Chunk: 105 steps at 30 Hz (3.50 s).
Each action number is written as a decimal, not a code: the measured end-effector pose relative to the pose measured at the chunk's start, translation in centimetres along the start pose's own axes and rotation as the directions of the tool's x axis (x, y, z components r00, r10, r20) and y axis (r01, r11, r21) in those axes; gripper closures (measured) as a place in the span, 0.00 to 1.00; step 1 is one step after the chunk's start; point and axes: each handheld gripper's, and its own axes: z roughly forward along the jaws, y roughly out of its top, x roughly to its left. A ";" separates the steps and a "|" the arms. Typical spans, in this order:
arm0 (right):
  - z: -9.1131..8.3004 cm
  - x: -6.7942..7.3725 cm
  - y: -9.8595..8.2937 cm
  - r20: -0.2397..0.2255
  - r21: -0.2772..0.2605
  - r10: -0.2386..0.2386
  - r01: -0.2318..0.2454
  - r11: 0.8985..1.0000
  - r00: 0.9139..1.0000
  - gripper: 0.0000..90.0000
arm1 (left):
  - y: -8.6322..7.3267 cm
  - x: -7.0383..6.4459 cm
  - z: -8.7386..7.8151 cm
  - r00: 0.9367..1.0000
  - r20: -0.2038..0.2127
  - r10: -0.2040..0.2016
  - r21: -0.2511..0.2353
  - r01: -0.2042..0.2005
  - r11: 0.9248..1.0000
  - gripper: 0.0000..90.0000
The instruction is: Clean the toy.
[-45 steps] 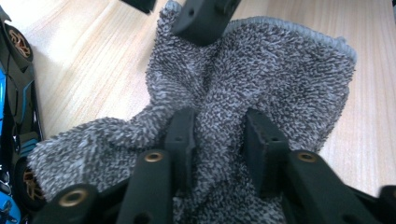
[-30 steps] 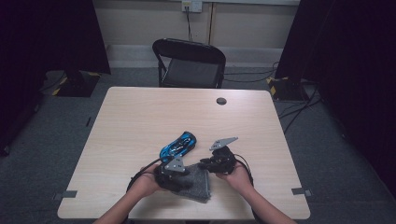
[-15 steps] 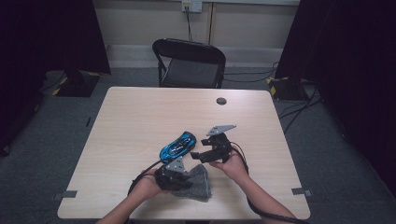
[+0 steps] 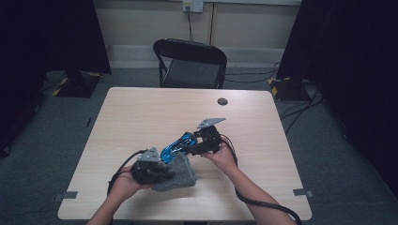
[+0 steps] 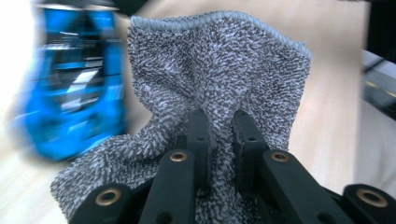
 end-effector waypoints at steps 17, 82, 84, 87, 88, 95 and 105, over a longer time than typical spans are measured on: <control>4.5 1.7 0.5 0.029 0.089 -0.148 0.145 0.985 0.989 0.15 | -3.4 5.6 -4.4 0.951 -0.236 -0.197 -0.073 0.185 0.980 0.88; 5.4 1.1 -0.8 0.013 0.039 -0.199 0.199 0.979 0.980 0.05 | -1.3 4.0 2.3 0.903 -0.364 -0.227 0.120 0.287 0.950 0.81; 5.4 1.2 -0.8 0.014 0.038 -0.199 0.199 0.979 0.980 0.05 | -1.3 3.7 2.3 0.909 -0.351 -0.224 0.125 0.282 0.951 0.81; 5.4 1.2 -0.9 0.016 0.037 -0.198 0.197 0.980 0.980 0.05 | -1.3 3.0 2.2 0.919 -0.322 -0.229 0.133 0.283 0.950 0.81; 5.4 1.2 -0.9 0.016 0.036 -0.198 0.198 0.980 0.980 0.05 | -1.3 2.8 2.2 0.921 -0.312 -0.233 0.132 0.285 0.949 0.81; 5.4 1.2 -0.9 0.018 0.037 -0.199 0.198 0.979 0.980 0.05 | -1.3 1.4 2.6 0.939 -0.270 -0.215 0.142 0.260 0.955 0.82; 5.4 1.3 -0.9 0.019 0.034 -0.200 0.199 0.979 0.980 0.05 | -1.0 0.2 3.4 0.951 -0.247 -0.188 0.144 0.227 0.963 0.81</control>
